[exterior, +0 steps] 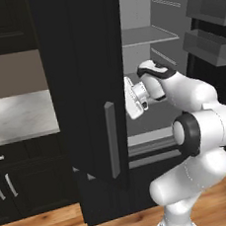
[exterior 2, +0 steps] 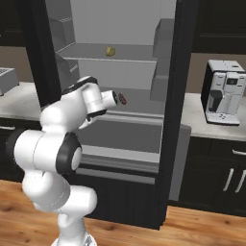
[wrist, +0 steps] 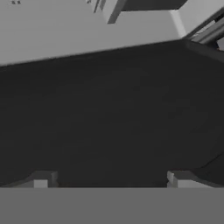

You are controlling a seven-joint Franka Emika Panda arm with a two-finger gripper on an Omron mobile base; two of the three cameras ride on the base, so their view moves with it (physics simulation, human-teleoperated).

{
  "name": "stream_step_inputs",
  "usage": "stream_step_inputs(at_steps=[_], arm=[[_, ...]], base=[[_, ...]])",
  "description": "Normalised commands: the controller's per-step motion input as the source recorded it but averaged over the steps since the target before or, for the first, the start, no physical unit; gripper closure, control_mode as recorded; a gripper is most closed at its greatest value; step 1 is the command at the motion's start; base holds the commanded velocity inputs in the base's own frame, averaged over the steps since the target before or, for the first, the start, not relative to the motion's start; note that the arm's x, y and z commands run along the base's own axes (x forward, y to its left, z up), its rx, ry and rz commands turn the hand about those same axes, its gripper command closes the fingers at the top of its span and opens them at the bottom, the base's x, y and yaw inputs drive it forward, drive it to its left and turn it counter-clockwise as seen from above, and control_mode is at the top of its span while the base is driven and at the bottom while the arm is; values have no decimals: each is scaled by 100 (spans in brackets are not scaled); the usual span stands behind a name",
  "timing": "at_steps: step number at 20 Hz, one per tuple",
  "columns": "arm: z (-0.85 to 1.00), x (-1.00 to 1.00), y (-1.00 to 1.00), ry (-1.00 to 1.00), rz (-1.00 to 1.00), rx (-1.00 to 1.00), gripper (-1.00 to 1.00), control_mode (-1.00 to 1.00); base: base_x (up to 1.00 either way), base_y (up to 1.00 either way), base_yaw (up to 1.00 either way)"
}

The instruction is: Retrieve the sausage and cheese from the fridge and place them on the cutting board on the counter.

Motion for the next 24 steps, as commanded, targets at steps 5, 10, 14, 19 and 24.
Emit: stream_step_inputs(at_steps=[5,10,14,19,24], arm=[[-34,-78,97,-19,19,-11,-100,-100],[-23,-100,100,-35,17,-15,-100,-100],[-16,-100,97,-29,19,-9,-100,-100],[-1,-46,-2,-15,6,2,-100,-100],[26,-20,-100,0,0,4,-100,-100]], base=[[0,0,0],[0,0,0],[0,0,0],[0,0,0],[0,0,0]])
